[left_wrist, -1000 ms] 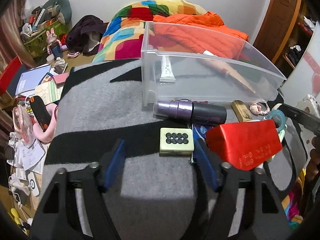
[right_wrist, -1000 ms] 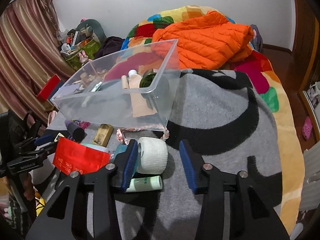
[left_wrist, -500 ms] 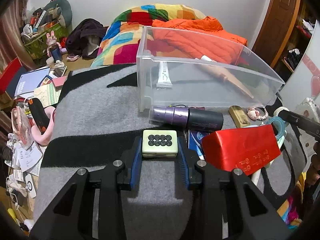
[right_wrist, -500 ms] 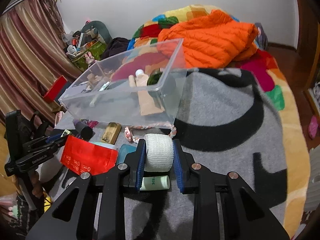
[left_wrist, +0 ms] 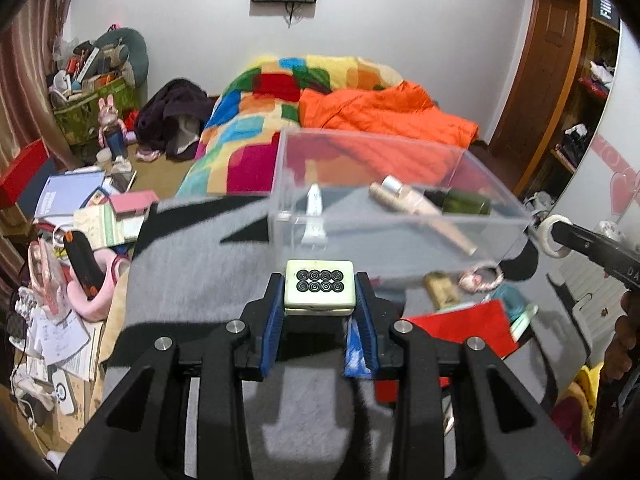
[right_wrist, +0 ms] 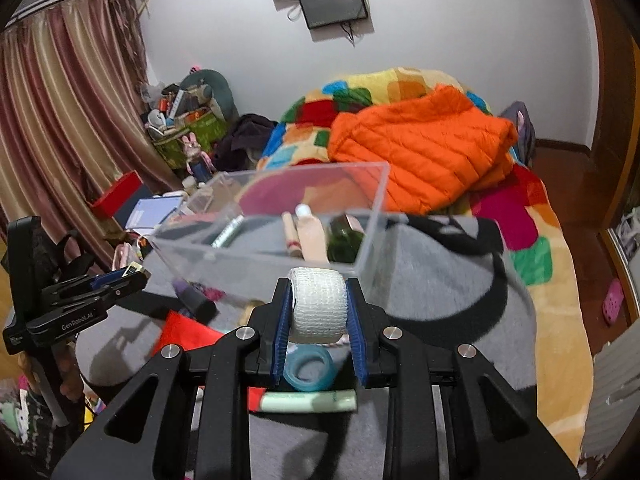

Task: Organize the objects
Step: 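Grasp the white tape roll with the right gripper while the left grasps the dice block, then carry the tape roll and dice block into the box and release them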

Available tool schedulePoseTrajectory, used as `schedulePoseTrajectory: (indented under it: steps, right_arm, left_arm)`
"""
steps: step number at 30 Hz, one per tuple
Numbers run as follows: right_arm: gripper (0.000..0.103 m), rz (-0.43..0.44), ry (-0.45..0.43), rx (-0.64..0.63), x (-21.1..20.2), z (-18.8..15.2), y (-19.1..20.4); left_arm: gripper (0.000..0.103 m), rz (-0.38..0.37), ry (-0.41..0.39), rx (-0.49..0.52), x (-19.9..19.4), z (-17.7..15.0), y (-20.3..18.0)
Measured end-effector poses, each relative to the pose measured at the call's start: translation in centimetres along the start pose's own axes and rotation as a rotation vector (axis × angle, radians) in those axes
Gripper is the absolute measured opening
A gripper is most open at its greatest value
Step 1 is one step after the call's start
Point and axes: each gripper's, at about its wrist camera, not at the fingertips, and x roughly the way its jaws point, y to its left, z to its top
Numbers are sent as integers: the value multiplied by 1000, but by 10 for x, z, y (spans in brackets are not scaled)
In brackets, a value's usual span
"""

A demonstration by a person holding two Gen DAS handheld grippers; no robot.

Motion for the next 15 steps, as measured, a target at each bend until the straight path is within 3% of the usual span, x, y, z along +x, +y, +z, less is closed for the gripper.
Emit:
schedulePoseTrajectory:
  steps: [6, 15]
  right_arm:
    - [24, 17, -29, -26, 4, 16, 13]
    - [24, 29, -36, -34, 29, 44, 20]
  left_arm:
    - [34, -16, -52, 23, -3, 18, -11]
    - [34, -34, -64, 30, 9, 41, -16]
